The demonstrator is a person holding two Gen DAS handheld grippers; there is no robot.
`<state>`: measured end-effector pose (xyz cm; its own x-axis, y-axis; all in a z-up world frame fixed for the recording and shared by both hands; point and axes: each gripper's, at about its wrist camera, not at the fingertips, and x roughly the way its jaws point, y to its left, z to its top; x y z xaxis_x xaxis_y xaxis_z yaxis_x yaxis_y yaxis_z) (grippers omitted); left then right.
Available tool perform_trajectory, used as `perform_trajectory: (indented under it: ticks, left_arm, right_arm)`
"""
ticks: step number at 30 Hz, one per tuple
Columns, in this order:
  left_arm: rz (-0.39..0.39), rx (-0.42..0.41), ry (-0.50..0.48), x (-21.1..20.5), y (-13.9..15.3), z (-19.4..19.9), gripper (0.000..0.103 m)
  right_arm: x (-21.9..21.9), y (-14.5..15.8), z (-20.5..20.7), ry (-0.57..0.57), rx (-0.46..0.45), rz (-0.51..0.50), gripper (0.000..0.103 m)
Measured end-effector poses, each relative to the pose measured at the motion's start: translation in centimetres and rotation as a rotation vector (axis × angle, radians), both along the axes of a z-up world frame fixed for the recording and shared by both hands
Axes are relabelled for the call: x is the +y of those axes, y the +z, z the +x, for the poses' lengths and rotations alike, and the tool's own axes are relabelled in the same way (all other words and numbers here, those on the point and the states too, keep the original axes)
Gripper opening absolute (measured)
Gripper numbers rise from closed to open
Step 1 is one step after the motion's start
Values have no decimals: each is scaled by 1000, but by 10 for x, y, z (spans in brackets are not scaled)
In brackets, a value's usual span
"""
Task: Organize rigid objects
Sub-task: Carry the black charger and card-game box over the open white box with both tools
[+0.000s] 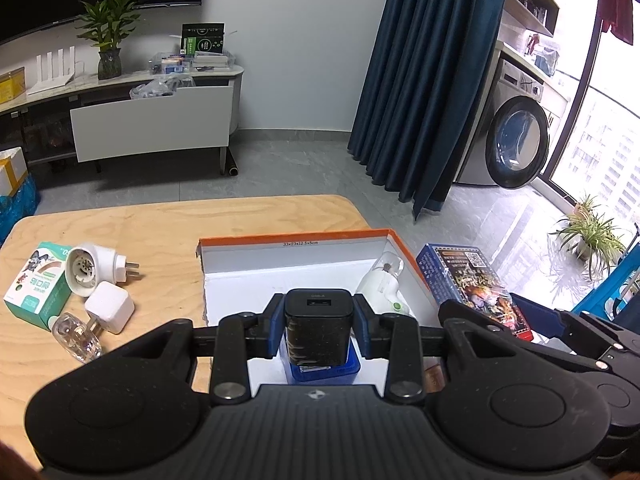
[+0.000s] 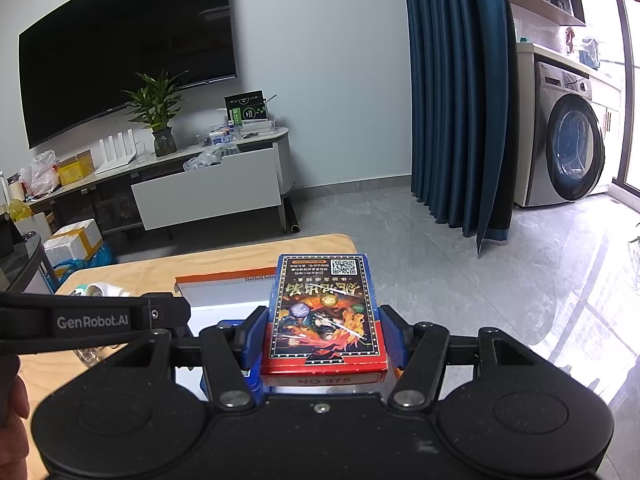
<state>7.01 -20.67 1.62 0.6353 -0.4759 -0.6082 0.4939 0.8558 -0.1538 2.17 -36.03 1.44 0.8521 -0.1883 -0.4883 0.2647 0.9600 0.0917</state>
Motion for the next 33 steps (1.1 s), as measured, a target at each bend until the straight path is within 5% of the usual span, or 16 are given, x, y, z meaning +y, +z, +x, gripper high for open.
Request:
perform_trajectory:
  ticks: [33]
  left_arm:
    - [12,15,1,1,-7,8,36]
  right_arm:
    - [-9,-14,13,1,53,22,71]
